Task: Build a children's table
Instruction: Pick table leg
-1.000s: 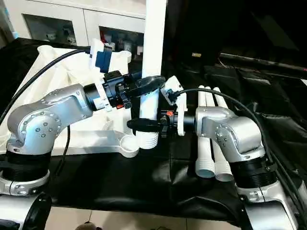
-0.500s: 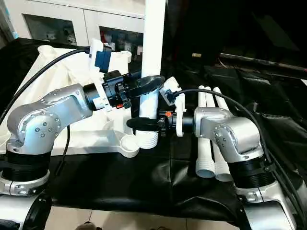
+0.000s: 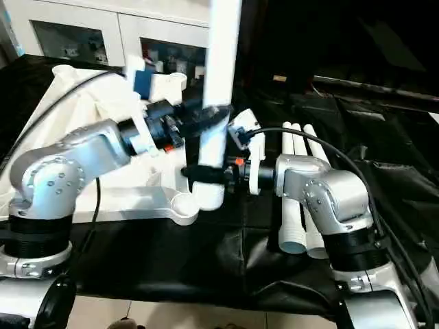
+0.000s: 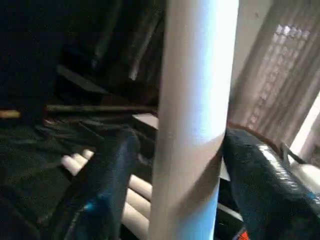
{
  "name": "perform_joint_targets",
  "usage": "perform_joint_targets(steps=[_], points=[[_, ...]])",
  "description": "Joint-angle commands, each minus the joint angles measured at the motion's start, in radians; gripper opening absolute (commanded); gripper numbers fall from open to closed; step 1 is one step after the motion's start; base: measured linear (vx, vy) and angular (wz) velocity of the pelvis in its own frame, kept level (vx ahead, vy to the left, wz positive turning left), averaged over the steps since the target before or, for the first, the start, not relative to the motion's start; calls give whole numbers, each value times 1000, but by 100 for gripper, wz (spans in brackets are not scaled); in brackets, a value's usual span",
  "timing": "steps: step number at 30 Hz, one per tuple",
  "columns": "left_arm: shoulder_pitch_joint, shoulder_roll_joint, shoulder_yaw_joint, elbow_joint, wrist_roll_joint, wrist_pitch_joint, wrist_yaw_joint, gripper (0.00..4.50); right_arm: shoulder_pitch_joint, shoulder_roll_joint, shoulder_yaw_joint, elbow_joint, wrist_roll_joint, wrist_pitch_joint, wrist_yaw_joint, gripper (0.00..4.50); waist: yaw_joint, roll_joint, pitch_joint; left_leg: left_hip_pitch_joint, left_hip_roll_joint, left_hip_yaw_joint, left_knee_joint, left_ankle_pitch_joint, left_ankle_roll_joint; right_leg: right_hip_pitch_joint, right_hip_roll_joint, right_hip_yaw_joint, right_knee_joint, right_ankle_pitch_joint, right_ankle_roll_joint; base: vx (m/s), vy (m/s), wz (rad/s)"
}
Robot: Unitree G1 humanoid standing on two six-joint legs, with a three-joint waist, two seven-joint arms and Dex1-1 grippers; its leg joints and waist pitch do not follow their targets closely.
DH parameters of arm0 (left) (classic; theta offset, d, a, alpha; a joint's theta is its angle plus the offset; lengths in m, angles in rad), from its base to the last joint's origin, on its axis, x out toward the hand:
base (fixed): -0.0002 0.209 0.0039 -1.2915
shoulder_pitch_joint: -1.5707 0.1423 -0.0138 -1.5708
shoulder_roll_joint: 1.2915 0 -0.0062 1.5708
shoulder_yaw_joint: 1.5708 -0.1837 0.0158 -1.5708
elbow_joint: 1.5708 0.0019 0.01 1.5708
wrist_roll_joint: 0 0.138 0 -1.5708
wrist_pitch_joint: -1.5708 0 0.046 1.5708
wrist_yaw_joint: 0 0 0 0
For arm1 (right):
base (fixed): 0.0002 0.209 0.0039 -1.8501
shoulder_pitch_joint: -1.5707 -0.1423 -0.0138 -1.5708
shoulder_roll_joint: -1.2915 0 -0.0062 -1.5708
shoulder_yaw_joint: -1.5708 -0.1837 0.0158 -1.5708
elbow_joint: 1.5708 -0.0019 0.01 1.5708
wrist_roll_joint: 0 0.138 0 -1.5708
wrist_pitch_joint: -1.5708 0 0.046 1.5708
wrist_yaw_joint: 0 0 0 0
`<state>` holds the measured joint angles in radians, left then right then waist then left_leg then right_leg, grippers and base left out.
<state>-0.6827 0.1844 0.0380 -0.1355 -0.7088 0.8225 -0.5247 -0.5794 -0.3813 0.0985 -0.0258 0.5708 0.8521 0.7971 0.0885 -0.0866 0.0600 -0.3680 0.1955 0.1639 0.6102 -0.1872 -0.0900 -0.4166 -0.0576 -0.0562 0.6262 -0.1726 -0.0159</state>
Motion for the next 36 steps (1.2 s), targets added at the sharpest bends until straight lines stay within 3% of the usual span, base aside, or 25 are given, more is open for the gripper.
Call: perform_joint_targets(steps=[1, 4, 5, 6, 7, 10, 11, 12, 15, 16, 19, 20, 21, 22, 23, 24, 25, 26, 27, 28, 29, 30, 31, 32, 36], points=[[23, -6, 27, -1, 17, -42, 19, 306, 3, 7, -67, 18, -36, -39, -79, 192, 0, 14, -72, 3, 23, -1, -66, -123, -32, 66, -63, 42, -77, -231, -124, 0, 0, 0], [56, -2, 42, -33, -2, -38, 10, 306, 5, 34, -107, 26, -49, -51, -152, 192, -1, 12, -73, 3, 22, 0, -66, -113, -42, 65, -62, 42, -73, -222, -121, 0, 0, 0], [75, 9, 42, -49, -7, -24, 5, 306, 9, 51, -117, 20, -52, -56, -181, 192, 1, 31, -73, 8, 22, -2, -68, -124, -46, 62, -61, 42, -71, -221, -121, 0, 0, 0], [90, 20, 44, -63, -12, -13, 0, 306, 12, 65, -120, 11, -54, -59, -205, 192, -4, 22, -73, 7, 22, -1, -68, -137, -44, 63, -59, 41, -74, -217, -121, 0, 0, 0], [101, 26, 44, -67, -6, -10, 8, 306, 16, 75, -122, 8, -61, -67, -225, 191, -1, 36, -74, 9, 22, -3, -68, -137, -48, 63, -60, 41, -70, -207, -125, 0, 0, 0], [156, 65, 32, -70, 102, -21, 107, 306, 48, 122, -122, -16, -134, -142, -347, 191, -6, 11, -71, 6, 22, 1, -71, -147, -48, 61, -59, 41, -77, -243, -108, 0, 0, 0], [165, 76, 31, -57, 163, -39, 165, 306, 60, 141, -132, -23, -143, -152, -381, 191, -7, 11, -72, 6, 23, -1, -71, -139, -48, 61, -57, 42, -74, -244, -96, 0, 0, 0], [171, 108, 18, -42, 284, -110, 234, 306, 68, 186, -182, -13, -140, -190, -446, 191, -6, 20, -70, 7, 23, -3, -74, -144, -47, 60, -57, 41, -77, -260, -77, 0, 0, 0], [170, 143, -4, -52, 373, -147, 280, 306, 60, 192, -223, 17, -151, -214, -494, 191, -6, 20, -71, 11, 24, -6, -76, -166, -55, 56, -59, 40, -78, -296, -40, 0, 0, 0], [166, 139, 7, -57, 381, -150, 304, 306, 59, 188, -220, 18, -154, -213, -488, 191, -8, 29, -68, 13, 24, -5, -76, -176, -61, 53, -57, 40, -79, -285, -44, 0, 0, 0], [137, 149, 10, -50, 394, -185, 309, 306, 40, 173, -185, 17, -191, -260, -466, 191, -7, 32, -70, 16, 22, -4, -73, -183, -61, 53, -55, 40, -76, -243, -67, 0, 0, 0], [137, 149, 10, -50, 394, -185, 309, 306, 40, 173, -185, 17, -191, -260, -466, 191, -9, 45, -69, 12, 21, -5, -74, -184, -62, 52, -56, 40, -79, -229, -77, 0, 0, 0], [143, 154, 6, -41, 399, -209, 297, 306, 43, 180, -176, 17, -198, -270, -470, 191, -11, 39, -69, 9, 19, -5, -74, -182, -61, 57, -55, 40, -77, -225, -80, 0, 0, 0], [155, 168, -3, -16, 405, -200, 294, 306, 42, 217, -179, -3, -180, -276, -481, 191, -12, 57, -70, 9, 18, -7, -74, -188, -65, 57, -56, 40, -78, -208, -87, 0, 0, 0], [160, 175, -23, -14, 429, -191, 301, 306, 47, 226, -179, -16, -176, -282, -483, 191, -14, 21, -72, 5, 15, -3, -73, -186, -53, 61, -55, 39, -78, -219, -88, 0, 0, 0], [162, 178, -39, -15, 447, -184, 307, 306, 49, 227, -182, -27, -172, -283, -483, 191, -8, 24, -75, 2, 17, -6, -73, -148, -47, 66, -61, 41, -66, -220, -88, 0, 0, 0], [162, 190, -46, -29, 456, -192, 292, 306, 50, 230, -174, -36, -168, -281, -476, 191, -14, -8, -73, 0, 19, -1, -72, -134, -36, 63, -59, 41, -72, -225, -80, 0, 0, 0], [168, 193, -40, -39, 455, -199, 280, 306, 53, 234, -165, -41, -170, -283, -477, 191, -9, 19, -73, 4, 21, -4, -73, -117, -37, 60, -63, 43, -66, -221, -82, 0, 0, 0], [186, 184, -11, -54, 423, -194, 265, 306, 60, 243, -152, -47, -178, -292, -485, 191, -15, 29, -70, 3, 24, -4, -74, -118, -45, 56, -60, 41, -67, -198, -89, 0, 0, 0], [195, 176, 6, -60, 413, -188, 273, 306, 63, 247, -151, -50, -180, -295, -491, 191, -13, 57, -70, 7, 23, -7, -73, -127, -58, 53, -61, 41, -63, -186, -96, 0, 0, 0], [204, 168, 10, -62, 428, -176, 305, 306, 71, 245, -147, -51, -181, -293, -489, 191, -27, -39, -72, -3, 22, 3, -71, -126, -41, 64, -56, 38, -71, -196, -85, 0, 0, 0], [206, 169, 4, -63, 439, -177, 314, 306, 75, 241, -142, -48, -186, -293, -485, 191, -13, 2, -70, 7, 23, 1, -74, -123, -43, 56, -64, 41, -65, -226, -79, 0, 0, 0], [207, 169, 0, -63, 446, -178, 319, 306, 78, 238, -139, -46, -189, -293, -482, 191, -17, -3, -70, 14, 27, 5, -73, -130, -38, 48, -62, 41, -70, -226, -80, 0, 0, 0], [211, 171, -1, -72, 455, -179, 331, 306, 80, 240, -132, -36, -200, -302, -480, 191, -21, -2, -68, 7, 29, 1, -77, -141, -49, 54, -61, 38, -70, -234, -75, 0, 0, 0], [224, 197, -6, -67, 464, -178, 313, 306, 63, 252, -124, -12, -210, -312, -471, 191, -24, -20, -66, 9, 28, 1, -77, -170, -58, 50, -63, 38, -73, -279, -46, 0, 0, 0]])
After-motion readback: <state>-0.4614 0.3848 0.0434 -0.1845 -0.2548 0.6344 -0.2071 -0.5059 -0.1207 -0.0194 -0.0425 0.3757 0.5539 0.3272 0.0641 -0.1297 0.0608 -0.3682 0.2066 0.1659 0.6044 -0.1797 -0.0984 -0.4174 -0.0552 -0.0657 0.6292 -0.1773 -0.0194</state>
